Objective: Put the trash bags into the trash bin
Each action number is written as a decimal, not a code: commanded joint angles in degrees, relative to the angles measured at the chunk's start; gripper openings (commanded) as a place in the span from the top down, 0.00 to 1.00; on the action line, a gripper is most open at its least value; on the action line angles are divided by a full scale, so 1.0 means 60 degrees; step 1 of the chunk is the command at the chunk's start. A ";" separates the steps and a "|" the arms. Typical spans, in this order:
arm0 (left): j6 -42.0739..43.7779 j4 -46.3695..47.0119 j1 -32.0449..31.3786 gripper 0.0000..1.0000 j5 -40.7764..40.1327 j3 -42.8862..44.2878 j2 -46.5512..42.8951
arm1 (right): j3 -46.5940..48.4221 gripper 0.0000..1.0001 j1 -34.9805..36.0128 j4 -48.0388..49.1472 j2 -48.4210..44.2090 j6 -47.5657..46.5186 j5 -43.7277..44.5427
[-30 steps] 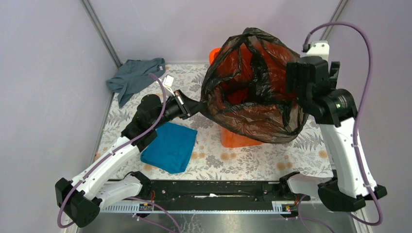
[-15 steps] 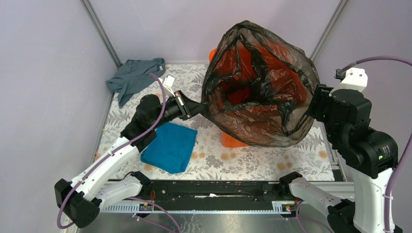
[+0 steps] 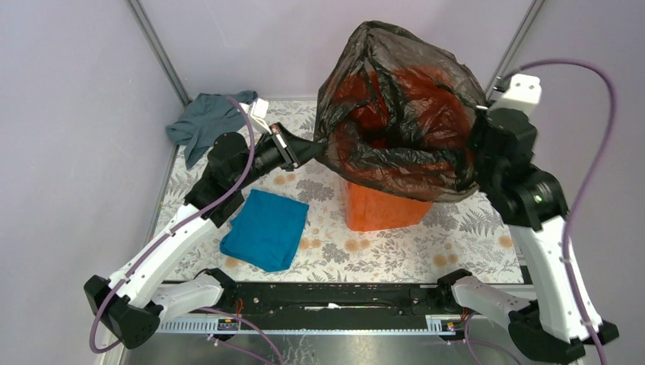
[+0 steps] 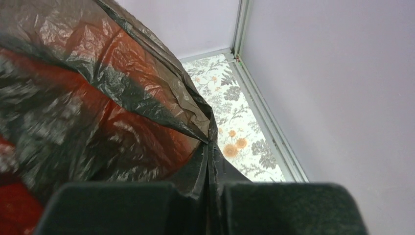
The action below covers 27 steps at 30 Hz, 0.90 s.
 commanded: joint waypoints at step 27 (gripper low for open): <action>-0.0932 0.1462 -0.0040 1.00 0.0428 -0.1393 0.0555 | -0.2033 0.63 -0.1608 0.1547 -0.0629 0.1528 -0.0545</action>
